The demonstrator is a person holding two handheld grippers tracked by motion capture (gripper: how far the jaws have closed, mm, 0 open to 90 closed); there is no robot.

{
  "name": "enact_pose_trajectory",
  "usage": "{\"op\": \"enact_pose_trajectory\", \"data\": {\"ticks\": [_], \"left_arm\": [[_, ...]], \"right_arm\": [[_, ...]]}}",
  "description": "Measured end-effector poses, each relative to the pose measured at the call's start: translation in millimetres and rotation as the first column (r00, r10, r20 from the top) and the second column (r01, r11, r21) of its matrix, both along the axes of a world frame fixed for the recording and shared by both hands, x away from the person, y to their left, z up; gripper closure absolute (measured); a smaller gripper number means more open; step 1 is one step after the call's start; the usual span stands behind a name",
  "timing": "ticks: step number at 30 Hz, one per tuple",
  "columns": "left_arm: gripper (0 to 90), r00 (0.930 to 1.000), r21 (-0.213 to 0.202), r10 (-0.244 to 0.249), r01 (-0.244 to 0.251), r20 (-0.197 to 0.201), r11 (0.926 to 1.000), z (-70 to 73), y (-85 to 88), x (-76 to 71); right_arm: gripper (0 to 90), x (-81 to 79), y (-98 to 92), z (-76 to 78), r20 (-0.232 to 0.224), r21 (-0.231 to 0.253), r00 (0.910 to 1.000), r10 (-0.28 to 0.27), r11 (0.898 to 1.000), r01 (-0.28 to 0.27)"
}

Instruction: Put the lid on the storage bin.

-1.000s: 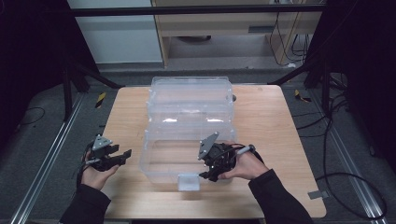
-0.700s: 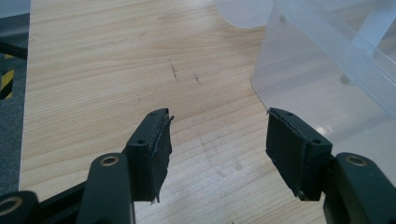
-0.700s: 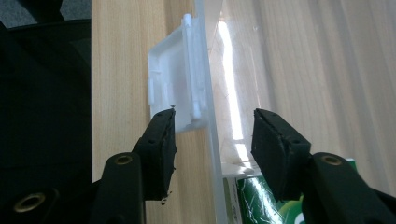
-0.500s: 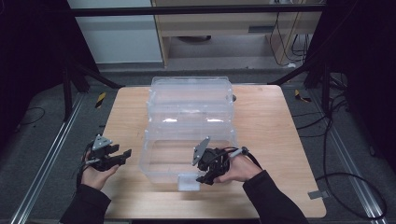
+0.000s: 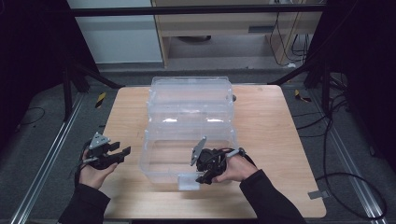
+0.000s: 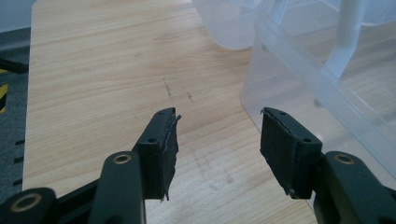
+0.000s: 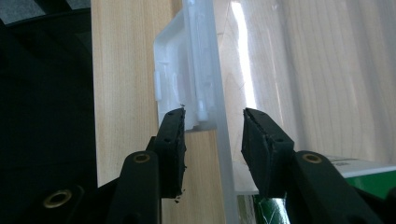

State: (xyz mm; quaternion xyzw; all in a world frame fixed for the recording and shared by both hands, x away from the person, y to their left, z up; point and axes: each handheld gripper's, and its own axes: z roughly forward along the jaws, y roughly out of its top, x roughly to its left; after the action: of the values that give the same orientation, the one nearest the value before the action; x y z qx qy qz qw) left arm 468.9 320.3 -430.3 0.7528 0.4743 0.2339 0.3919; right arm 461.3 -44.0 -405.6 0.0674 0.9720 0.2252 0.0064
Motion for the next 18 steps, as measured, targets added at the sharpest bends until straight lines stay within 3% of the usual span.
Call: {"op": "enact_pose_trajectory", "data": {"ticks": [6,10,18], "left_arm": [[46.3,0.9999,0.001,-0.012,0.012,0.008,0.9999,4.7,0.0,-0.2],[46.4,0.9998,0.001,-0.018,0.018,0.01,0.9998,6.6,-0.2,0.4],[46.5,0.9972,0.01,-0.065,0.064,0.036,0.9979,23.6,0.3,6.6]], "right_arm": [[66.8,3.0,3.2,1.3,-0.053,-0.032,0.9986,0.001,0.999,-0.003],[67.3,3.2,3.7,1.2,-0.054,-0.033,0.9985,0.001,0.999,-0.003],[67.4,2.8,4.0,1.3,-0.052,-0.036,0.9987,0.002,0.999,-0.004]]}}
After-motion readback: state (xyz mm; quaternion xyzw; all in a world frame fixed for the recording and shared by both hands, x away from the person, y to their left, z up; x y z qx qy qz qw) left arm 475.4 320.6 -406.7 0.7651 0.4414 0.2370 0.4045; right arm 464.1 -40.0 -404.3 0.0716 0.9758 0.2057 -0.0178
